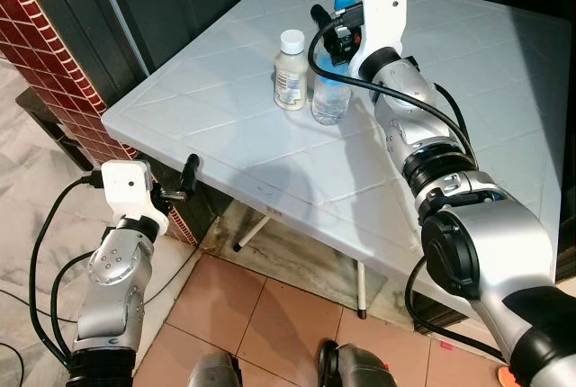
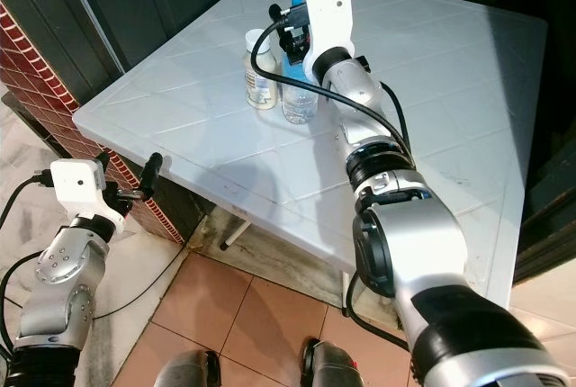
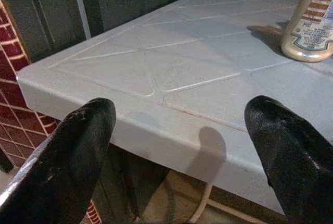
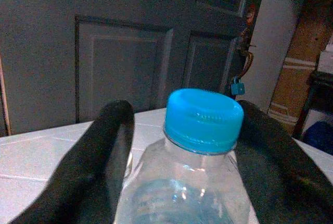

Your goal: Restocking fridge

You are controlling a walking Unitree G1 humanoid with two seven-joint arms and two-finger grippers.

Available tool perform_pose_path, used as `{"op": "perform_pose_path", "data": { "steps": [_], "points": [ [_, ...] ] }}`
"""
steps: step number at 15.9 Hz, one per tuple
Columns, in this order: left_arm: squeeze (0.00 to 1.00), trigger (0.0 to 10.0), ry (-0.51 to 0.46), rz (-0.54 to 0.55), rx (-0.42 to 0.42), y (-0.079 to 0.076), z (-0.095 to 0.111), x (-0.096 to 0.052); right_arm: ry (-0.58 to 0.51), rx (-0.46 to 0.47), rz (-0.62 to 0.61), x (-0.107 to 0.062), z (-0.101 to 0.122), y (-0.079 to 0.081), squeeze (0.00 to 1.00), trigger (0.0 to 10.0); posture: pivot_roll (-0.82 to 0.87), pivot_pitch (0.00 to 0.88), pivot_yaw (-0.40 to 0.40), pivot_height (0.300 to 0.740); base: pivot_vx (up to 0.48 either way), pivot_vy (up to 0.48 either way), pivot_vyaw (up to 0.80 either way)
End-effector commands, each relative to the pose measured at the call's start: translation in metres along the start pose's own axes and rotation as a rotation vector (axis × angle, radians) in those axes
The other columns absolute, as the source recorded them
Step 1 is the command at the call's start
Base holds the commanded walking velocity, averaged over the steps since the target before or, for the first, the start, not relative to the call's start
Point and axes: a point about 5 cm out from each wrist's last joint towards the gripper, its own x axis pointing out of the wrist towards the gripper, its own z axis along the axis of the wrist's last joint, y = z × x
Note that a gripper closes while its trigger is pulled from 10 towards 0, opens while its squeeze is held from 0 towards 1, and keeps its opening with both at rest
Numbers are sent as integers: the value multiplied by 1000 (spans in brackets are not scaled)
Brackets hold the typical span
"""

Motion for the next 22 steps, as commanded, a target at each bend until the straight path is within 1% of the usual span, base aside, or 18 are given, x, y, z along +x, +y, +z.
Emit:
{"op": "perform_pose_path", "data": {
  "steps": [1,4,9,10,14,15,16,17,18,19,20,21,22],
  "points": [
    [0,10000,14,12,9,1,-3,0,-1,-11,23,5,7,3,0,0,92,103,16,740,0,0,0],
    [0,10000,16,12,8,0,-4,0,6,-15,24,5,7,3,0,0,87,99,12,740,0,0,0],
    [0,10000,16,13,6,-1,-5,2,16,8,5,5,7,-1,0,0,85,94,8,740,0,0,0],
    [0,10000,17,13,6,-2,-6,2,13,19,-3,5,6,-3,0,0,85,92,6,740,0,0,0],
    [0,10000,18,16,5,-2,-7,2,-10,10,-30,3,8,-7,0,0,83,89,5,740,0,0,0],
    [0,10000,18,16,5,-2,-7,2,-20,7,-40,3,9,-9,0,275,83,88,5,740,0,0,0],
    [0,10000,19,16,5,-3,-7,2,-37,8,-55,1,9,-11,0,941,82,80,3,740,0,0,0],
    [0,10000,35,26,1,-3,-9,3,-70,19,-72,-3,9,-13,0,4353,77,68,2,740,0,0,0],
    [0,10000,42,31,1,-3,-10,3,-85,22,-88,-6,8,-15,0,6314,75,66,2,740,0,0,0],
    [0,10000,47,34,0,-4,-12,4,-109,24,-115,-12,7,-17,0,7765,69,56,2,740,0,0,0],
    [0,10000,54,37,-13,-6,-13,4,-136,20,-138,-19,6,-18,0,10000,58,46,4,740,0,0,0],
    [0,10000,56,37,-16,-7,-14,4,-152,15,-144,-23,5,-17,0,10000,51,38,4,740,0,0,0],
    [0,10000,58,40,-23,-9,-15,5,-177,-7,-156,-33,5,-17,0,10000,41,29,5,740,0,0,0]
  ]
}}
